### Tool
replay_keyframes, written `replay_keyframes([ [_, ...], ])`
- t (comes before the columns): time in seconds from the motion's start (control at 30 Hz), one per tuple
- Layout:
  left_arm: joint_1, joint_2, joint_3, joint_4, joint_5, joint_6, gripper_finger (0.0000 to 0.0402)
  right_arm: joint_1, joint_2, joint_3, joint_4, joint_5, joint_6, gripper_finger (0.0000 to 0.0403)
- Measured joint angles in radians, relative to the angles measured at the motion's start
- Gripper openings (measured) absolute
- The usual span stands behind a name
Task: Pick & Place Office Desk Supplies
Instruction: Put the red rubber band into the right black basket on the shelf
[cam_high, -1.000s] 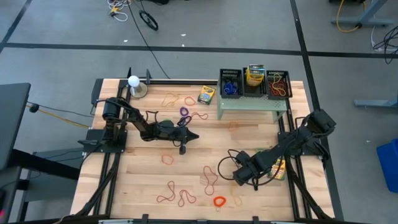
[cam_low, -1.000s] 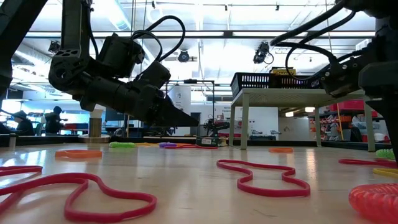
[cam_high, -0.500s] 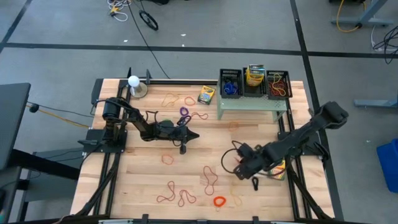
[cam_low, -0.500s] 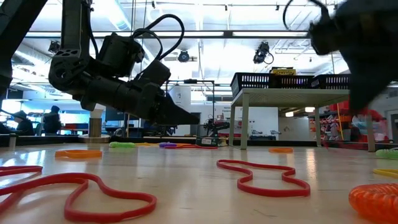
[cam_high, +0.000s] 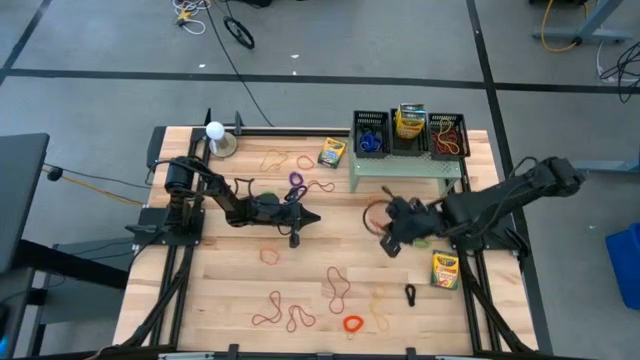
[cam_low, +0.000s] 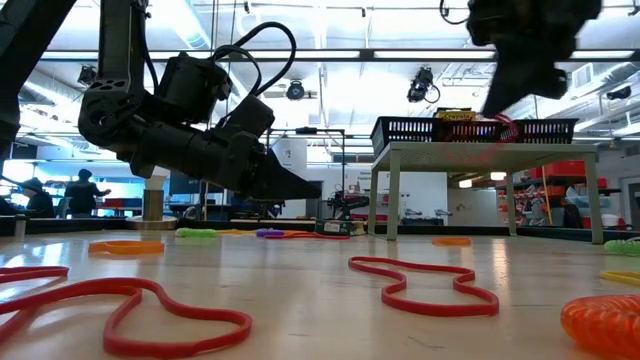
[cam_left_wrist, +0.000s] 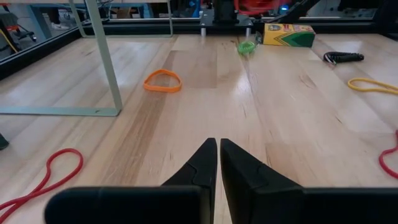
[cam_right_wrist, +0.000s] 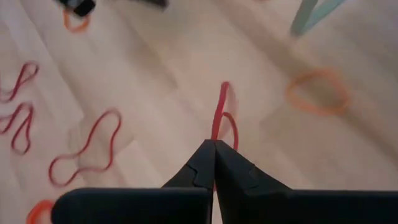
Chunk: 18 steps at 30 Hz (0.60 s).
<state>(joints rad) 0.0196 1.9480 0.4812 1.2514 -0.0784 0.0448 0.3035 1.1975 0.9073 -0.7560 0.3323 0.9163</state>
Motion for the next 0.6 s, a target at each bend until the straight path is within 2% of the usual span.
replay_keyframes([
  [0.27,0.000,0.000,0.000,0.000,0.000,-0.002,0.0028,-0.115,-0.012,0.160,-0.134,0.015,-0.200,0.0009],
  [0.6,0.000,0.000,0.000,0.001,0.000,0.000,0.0028,-0.272,-0.014,0.419,-0.521,0.160,-0.303,0.0009],
])
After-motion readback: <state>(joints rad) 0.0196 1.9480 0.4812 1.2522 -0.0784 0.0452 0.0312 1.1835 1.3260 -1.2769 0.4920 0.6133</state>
